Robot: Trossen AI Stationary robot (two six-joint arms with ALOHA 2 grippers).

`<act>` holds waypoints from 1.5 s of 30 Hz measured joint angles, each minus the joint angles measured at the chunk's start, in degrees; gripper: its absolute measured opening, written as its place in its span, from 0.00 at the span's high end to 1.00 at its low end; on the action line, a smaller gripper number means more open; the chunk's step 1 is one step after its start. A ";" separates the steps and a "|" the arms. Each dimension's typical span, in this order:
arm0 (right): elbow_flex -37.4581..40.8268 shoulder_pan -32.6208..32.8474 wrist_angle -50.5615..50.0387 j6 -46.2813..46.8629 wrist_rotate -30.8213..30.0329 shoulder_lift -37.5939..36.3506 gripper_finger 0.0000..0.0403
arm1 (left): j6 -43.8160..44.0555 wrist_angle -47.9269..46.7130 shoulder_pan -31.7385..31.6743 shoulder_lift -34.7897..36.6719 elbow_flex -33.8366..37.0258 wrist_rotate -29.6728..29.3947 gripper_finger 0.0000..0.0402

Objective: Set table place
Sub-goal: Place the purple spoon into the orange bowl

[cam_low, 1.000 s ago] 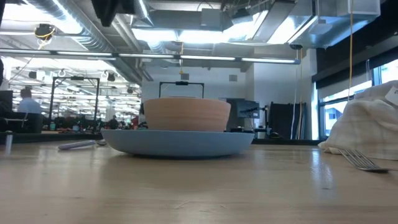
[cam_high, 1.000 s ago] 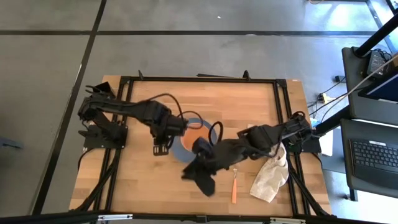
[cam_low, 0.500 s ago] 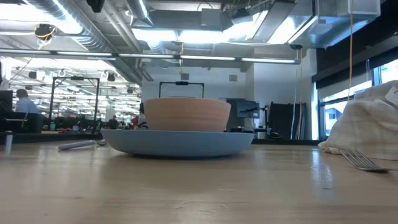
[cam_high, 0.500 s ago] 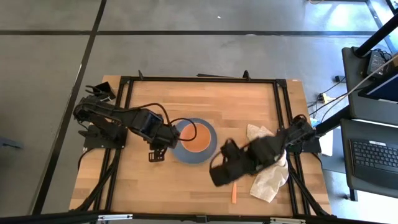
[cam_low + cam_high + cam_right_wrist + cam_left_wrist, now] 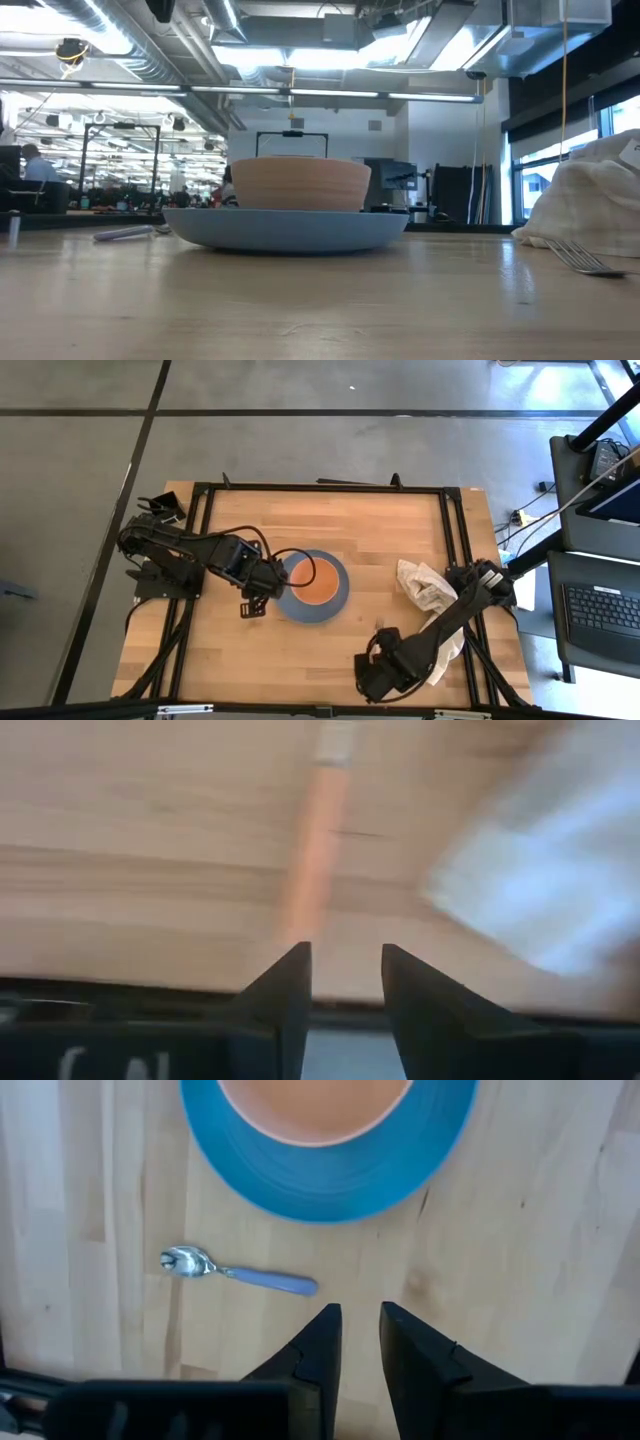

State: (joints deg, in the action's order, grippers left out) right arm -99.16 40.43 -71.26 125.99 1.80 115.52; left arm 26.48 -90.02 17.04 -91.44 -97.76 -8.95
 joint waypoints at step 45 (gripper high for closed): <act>16.86 -1.21 17.63 0.95 -7.62 -0.02 0.64 | -0.11 0.00 -2.88 -0.02 0.04 -0.52 0.72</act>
State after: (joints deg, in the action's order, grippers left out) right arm -82.30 39.22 -53.63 126.94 -5.82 115.50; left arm 26.37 -90.02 14.15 -91.46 -97.71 -9.47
